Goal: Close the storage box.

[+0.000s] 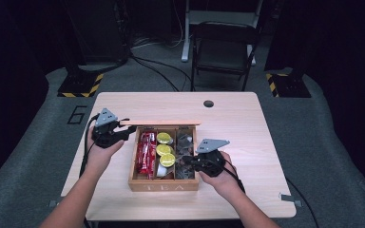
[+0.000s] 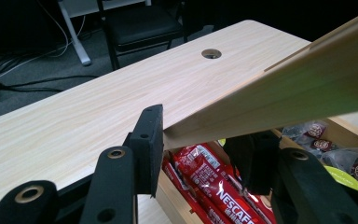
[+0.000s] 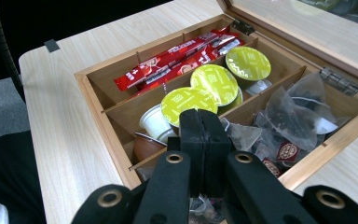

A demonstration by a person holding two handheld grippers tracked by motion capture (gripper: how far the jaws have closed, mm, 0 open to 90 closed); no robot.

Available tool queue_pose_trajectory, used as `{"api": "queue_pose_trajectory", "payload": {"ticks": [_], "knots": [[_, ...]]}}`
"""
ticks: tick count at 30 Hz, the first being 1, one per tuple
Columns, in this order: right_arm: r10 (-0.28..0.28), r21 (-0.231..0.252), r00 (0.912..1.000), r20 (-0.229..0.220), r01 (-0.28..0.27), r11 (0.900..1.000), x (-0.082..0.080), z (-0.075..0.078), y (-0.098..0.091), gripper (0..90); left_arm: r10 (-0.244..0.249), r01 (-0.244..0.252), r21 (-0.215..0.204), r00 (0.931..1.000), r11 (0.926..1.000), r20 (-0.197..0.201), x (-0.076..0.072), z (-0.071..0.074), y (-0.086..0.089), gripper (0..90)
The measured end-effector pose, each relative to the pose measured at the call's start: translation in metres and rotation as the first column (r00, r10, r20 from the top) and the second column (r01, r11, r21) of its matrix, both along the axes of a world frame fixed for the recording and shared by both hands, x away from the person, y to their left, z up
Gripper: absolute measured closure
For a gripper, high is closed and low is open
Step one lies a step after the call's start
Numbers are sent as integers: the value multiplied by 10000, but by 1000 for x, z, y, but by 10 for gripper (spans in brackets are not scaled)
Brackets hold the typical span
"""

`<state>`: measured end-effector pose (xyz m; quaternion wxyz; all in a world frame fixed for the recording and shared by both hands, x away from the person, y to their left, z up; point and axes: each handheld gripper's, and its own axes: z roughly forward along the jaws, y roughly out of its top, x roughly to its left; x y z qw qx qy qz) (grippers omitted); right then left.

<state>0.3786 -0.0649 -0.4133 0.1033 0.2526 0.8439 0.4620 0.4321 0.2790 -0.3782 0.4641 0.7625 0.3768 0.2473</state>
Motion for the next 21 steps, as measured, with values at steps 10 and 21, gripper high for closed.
{"api": "queue_pose_trajectory", "payload": {"ticks": [10,21], "knots": [[-170,-8,9998,125,170,9999,3,10,-8,900,-6,6,16,10000,10000,-5,0,0,0,567],[-826,-112,9958,397,831,9965,9,18,-36,900,-7,7,17,10000,10000,-32,0,0,0,566]]}}
